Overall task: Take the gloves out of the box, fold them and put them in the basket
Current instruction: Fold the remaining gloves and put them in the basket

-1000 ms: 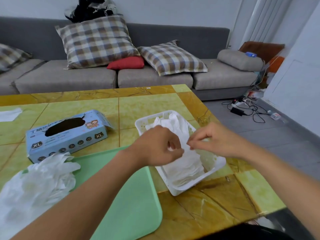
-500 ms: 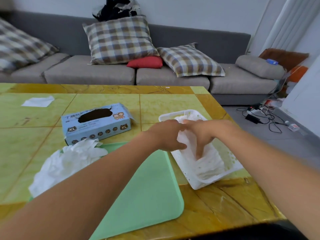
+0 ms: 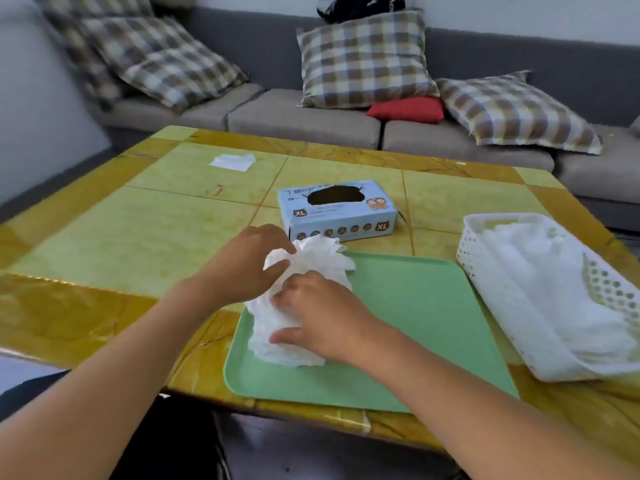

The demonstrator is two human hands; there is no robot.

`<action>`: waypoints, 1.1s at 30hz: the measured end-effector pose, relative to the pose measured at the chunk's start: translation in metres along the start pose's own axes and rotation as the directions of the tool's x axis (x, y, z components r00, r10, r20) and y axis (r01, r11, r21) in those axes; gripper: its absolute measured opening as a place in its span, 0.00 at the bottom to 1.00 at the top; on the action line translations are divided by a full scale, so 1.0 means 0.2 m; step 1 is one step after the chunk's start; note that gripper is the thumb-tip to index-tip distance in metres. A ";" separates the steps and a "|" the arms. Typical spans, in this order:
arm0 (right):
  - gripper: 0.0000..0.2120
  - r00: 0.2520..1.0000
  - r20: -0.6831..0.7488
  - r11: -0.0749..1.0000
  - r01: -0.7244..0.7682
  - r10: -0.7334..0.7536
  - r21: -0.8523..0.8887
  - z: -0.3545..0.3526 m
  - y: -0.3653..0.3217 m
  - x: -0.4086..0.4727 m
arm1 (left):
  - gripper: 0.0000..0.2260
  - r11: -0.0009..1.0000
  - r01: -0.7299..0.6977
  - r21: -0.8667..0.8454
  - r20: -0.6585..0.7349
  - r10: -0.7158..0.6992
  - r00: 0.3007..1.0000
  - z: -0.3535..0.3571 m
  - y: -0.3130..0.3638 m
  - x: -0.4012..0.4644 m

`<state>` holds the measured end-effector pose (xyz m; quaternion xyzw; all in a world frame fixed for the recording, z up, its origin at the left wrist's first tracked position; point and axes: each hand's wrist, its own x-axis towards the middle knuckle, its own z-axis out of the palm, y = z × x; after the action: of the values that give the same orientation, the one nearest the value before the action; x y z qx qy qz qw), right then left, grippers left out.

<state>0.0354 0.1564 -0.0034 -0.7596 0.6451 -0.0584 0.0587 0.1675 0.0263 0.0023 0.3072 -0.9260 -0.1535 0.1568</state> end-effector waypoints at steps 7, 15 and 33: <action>0.09 0.996 -0.091 0.926 0.027 0.008 0.375 0.13 0.18 -0.17 | 0.39 0.997 -0.063 -0.037 0.325 0.071 0.943 0.06 -0.03 -0.14; 0.19 0.974 -0.033 0.806 -0.168 0.226 0.567 0.06 0.27 -0.31 | 0.47 0.996 -0.086 0.030 0.424 0.065 0.903 0.02 0.05 -0.06; 0.05 0.804 -0.473 0.864 -0.099 0.362 0.493 0.00 0.29 -0.33 | 0.31 0.997 -0.050 0.054 0.349 0.028 0.937 0.09 0.02 0.02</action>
<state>-0.0309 0.2118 -0.0131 -0.5894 0.6930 -0.4122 0.0497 0.1540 0.0303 -0.0119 0.2614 -0.9494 -0.1735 -0.0159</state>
